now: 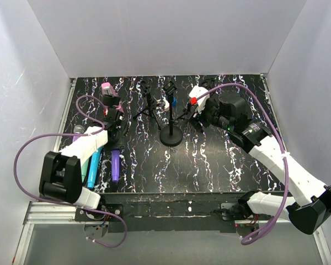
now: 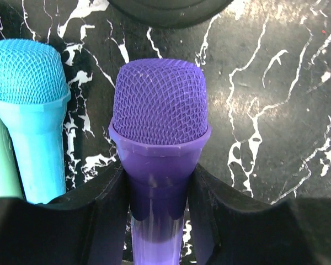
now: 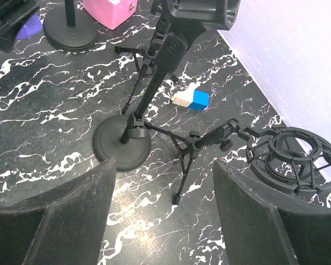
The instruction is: Remove the microphone from the stand
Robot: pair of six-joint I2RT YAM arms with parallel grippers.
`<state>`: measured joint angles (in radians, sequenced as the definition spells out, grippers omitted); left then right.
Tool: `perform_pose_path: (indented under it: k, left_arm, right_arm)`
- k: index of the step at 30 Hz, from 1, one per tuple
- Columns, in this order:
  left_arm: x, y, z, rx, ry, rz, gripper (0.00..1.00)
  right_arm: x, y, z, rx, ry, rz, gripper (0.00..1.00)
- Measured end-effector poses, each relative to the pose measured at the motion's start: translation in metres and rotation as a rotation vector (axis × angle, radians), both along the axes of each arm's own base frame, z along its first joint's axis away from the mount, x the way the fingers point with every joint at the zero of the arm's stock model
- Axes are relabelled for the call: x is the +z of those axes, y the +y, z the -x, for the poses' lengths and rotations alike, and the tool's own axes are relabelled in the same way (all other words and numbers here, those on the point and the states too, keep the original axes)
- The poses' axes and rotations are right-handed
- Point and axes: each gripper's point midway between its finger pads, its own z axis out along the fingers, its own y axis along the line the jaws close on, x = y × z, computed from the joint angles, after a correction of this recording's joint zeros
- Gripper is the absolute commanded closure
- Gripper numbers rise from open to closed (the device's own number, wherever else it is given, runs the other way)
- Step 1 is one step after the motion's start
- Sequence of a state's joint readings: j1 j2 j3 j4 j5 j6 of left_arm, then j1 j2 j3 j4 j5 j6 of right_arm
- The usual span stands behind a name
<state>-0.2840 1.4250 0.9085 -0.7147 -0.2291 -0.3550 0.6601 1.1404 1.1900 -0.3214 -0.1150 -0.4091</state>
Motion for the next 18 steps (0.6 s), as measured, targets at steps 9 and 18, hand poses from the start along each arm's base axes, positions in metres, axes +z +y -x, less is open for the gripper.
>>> perform_pose_path:
  k: [9, 18]
  left_arm:
    - [-0.030, 0.005, 0.003, 0.012, 0.167, -0.063, 0.59]
    - [-0.036, 0.006, 0.019, 0.006, 0.248, -0.065, 0.50]
  right_arm:
    - [0.000, -0.002, -0.001, 0.001, -0.007, 0.010, 0.23]
    - [0.000, -0.003, -0.002, -0.007, -0.009, 0.011, 0.23]
